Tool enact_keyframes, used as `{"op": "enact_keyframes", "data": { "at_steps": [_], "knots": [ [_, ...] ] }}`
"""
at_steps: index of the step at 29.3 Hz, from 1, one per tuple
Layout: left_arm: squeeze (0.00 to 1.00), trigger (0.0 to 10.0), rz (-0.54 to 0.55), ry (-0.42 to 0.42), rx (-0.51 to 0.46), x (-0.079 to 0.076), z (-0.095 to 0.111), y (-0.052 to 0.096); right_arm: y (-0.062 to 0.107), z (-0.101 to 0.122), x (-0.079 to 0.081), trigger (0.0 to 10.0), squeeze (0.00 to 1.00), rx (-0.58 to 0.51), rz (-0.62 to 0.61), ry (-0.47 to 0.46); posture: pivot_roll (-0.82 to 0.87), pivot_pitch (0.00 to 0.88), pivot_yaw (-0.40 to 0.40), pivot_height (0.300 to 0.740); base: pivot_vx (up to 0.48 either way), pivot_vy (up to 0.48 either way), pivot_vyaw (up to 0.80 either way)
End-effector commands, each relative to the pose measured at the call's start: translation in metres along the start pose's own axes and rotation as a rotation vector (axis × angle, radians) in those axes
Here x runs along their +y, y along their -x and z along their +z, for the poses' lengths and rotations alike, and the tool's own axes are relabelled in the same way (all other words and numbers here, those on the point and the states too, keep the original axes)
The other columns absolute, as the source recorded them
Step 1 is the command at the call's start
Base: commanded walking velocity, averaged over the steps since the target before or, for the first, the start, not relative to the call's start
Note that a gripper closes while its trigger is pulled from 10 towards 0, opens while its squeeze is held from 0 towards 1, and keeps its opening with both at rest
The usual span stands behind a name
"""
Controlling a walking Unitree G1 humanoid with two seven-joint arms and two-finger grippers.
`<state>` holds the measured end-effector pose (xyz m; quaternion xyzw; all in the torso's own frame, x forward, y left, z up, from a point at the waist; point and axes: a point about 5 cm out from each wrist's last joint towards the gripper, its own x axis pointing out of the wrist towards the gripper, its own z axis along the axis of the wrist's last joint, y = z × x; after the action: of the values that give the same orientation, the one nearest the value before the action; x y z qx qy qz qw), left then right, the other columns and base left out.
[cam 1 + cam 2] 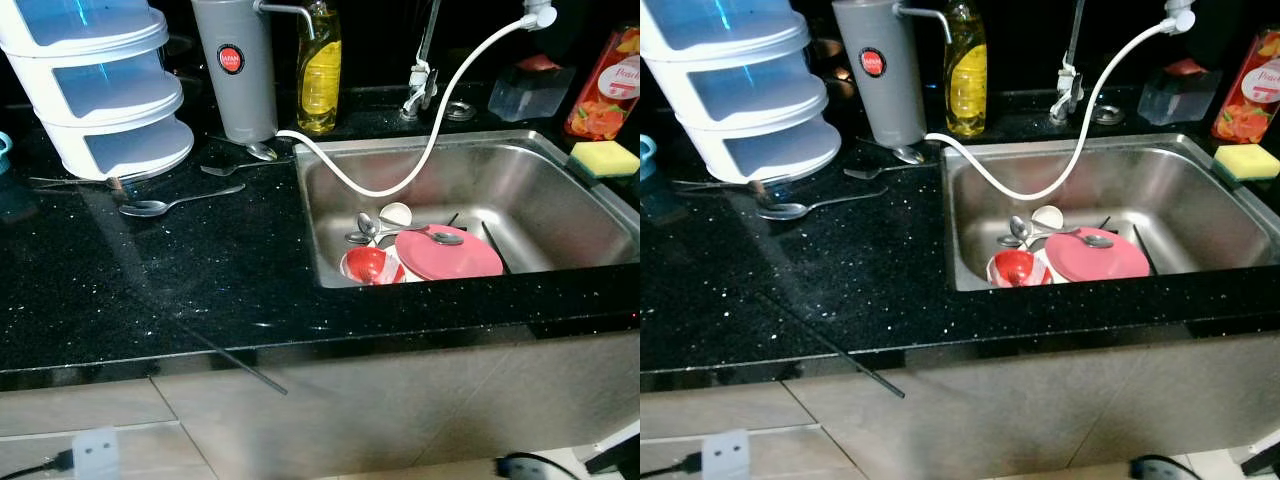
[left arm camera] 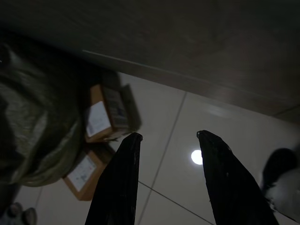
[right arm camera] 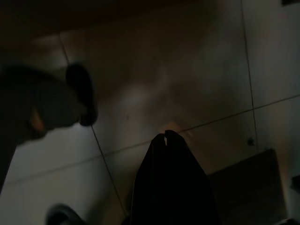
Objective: Kitchen organization
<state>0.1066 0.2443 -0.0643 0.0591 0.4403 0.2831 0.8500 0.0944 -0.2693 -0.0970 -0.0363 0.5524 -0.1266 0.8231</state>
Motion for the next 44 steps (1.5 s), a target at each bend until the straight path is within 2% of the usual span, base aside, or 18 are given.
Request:
{"op": "enact_keyframes", "data": {
  "at_steps": [1,2,8,10,12,13,16,17,18,20,24,26,29,33,34,39,40,44],
  "knots": [
    [0.0,10.0,-0.041,-0.009,-0.003,0.0,-0.002,-0.003,0.0,-0.003,0.005,10.0,0.0,0.006,0.034,0.106,0.09,0.0,0.014,0.74,0.0,0.0,0.0],
    [0.0,10.0,-0.074,-0.007,0.003,-0.003,-0.005,-0.004,0.0,-0.002,0.008,10.0,0.0,-0.008,0.057,0.151,0.09,0.0,0.014,0.74,0.0,0.0,0.0],
    [0.0,10.0,-0.202,0.016,0.018,-0.014,-0.013,-0.007,0.0,0.007,0.03,10.0,0.0,-0.067,0.186,0.12,0.09,0.0,0.009,0.74,0.0,0.0,0.0],
    [0.0,10.0,-0.308,0.017,-0.001,-0.023,-0.013,-0.007,0.0,0.018,0.048,10.0,0.0,-0.109,0.258,0.142,0.09,0.0,0.002,0.74,0.0,0.0,0.0],
    [0.0,10.0,-0.385,-0.019,-0.02,-0.03,-0.011,-0.008,0.0,0.027,0.062,10.0,0.0,-0.142,0.292,0.206,0.09,0.0,0.002,0.74,0.0,0.0,0.0],
    [0.0,10.0,-0.385,-0.019,-0.02,-0.03,-0.011,-0.008,0.0,0.027,0.062,10.0,0.0,-0.142,0.292,0.206,0.09,0.0,0.002,0.74,0.0,0.0,0.0],
    [0.0,10.0,-0.424,-0.091,-0.034,-0.034,-0.01,-0.009,0.001,0.038,0.077,10.0,0.0,-0.175,0.333,0.232,0.1,0.0,-0.007,0.74,0.0,0.0,0.0],
    [0.0,10.0,-0.481,-0.172,-0.052,-0.039,-0.009,-0.008,0.002,0.049,0.089,10.0,0.0,-0.209,0.344,0.281,0.1,0.0,-0.011,0.74,0.0,0.0,0.0],
    [0.0,10.0,-0.481,-0.172,-0.052,-0.039,-0.009,-0.008,0.002,0.049,0.089,10.0,0.0,-0.209,0.344,0.281,0.1,0.0,-0.011,0.74,0.0,0.0,0.0],
    [0.0,10.0,-0.536,-0.27,-0.065,-0.043,-0.01,-0.008,0.003,0.064,0.096,10.0,0.0,-0.268,0.315,0.285,0.1,0.0,-0.007,0.74,0.0,0.0,0.0],
    [0.0,10.0,-0.528,-0.292,-0.057,-0.042,-0.012,-0.011,0.004,0.08,0.096,10.0,0.0,-0.328,0.295,0.257,0.09,0.0,0.003,0.74,0.0,0.0,0.0],
    [0.0,10.0,-0.521,-0.295,-0.039,-0.04,-0.014,-0.012,0.005,0.084,0.098,10.0,0.0,-0.342,0.312,0.289,0.09,0.0,0.006,0.74,0.0,0.0,0.0],
    [0.0,10.0,-0.519,-0.338,-0.029,-0.037,-0.018,-0.013,0.006,0.082,0.103,10.0,0.0,-0.319,0.413,0.263,0.08,0.0,0.014,0.74,0.0,0.0,0.0],
    [0.0,10.0,-0.522,-0.361,-0.017,-0.037,-0.021,-0.013,0.007,0.079,0.105,10.0,0.0,-0.313,0.441,0.281,0.08,0.0,0.015,0.74,0.0,0.0,0.0],
    [0.0,10.0,-0.525,-0.381,-0.008,-0.038,-0.022,-0.013,0.007,0.076,0.107,10.0,0.0,-0.299,0.447,0.33,0.08,0.0,0.016,0.74,0.0,0.0,0.0],
    [0.0,10.0,-0.53,-0.409,0.002,-0.042,-0.024,-0.012,0.006,0.069,0.109,10.0,0.0,-0.256,0.466,0.401,0.09,0.0,0.011,0.74,0.0,0.0,0.0],
    [0.0,10.0,-0.535,-0.436,0.006,-0.047,-0.024,-0.011,0.006,0.063,0.111,10.0,0.0,-0.215,0.482,0.463,0.09,0.0,0.01,0.74,0.0,0.0,0.0],
    [0.0,10.0,-0.541,-0.476,0.011,-0.05,-0.024,-0.011,0.006,0.061,0.112,10.0,0.0,-0.211,0.49,0.488,0.09,0.0,0.009,0.74,0.0,0.0,0.0]
  ]
}}
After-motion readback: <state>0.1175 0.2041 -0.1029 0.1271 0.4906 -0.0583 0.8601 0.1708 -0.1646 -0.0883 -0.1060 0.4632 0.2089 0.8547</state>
